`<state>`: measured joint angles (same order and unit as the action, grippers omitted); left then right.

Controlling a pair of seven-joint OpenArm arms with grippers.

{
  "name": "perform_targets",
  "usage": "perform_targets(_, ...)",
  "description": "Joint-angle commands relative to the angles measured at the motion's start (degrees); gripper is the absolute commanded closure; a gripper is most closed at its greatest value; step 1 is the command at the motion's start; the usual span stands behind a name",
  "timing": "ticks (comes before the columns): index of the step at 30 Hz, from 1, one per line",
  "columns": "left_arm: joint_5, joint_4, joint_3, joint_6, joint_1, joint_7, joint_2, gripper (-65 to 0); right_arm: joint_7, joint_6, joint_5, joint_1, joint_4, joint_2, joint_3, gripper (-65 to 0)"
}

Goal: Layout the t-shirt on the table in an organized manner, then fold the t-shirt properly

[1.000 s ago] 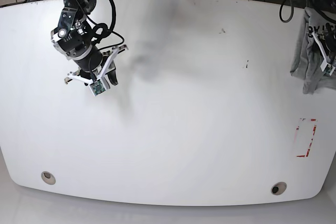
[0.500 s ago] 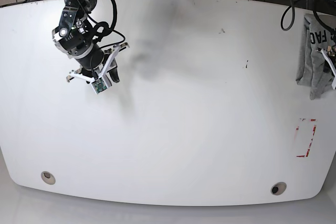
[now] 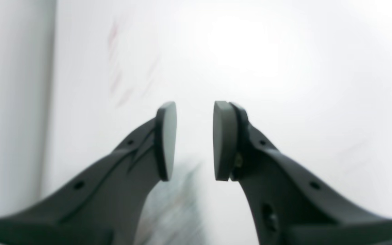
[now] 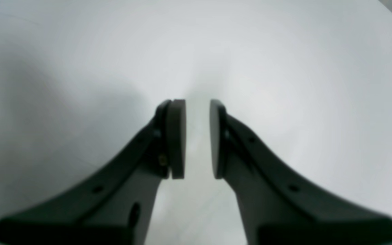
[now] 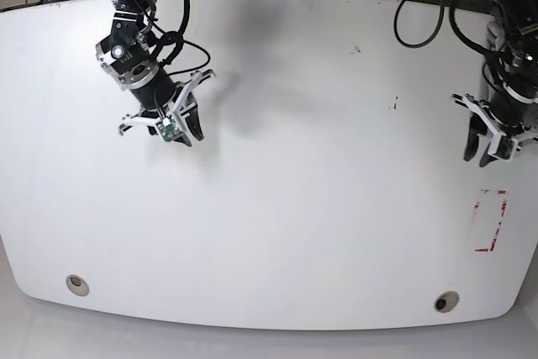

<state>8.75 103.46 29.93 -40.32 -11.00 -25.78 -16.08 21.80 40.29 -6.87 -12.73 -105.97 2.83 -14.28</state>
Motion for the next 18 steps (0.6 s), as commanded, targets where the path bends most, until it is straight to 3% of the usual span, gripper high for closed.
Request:
perform_targets(1,-2.2,2.69,-0.09,0.53,-1.61,4.64,3.55,-17.2,-6.64,-0.29,-0.12,-1.91,1.05,0.82,-0.44,-11.6)
perform_targets(5,-5.9,3.66,-2.11,2.47,-5.39,11.14,9.09,-17.2,-14.02,-0.29,0.06,-5.95,3.42,1.96,-0.71,-11.6)
perform_targets(10,-6.78,5.16,-3.6,4.23,-11.19,16.33,13.92,-17.2,-14.37,-0.29,3.58,-10.87,3.34,2.22,-3.52,-11.6)
perform_targets(18,-6.78,9.38,-7.3,4.49,-24.56,16.86,19.9,-17.1,-14.37,-0.29,13.34,-22.48,-0.36,4.6,-7.04,-11.6)
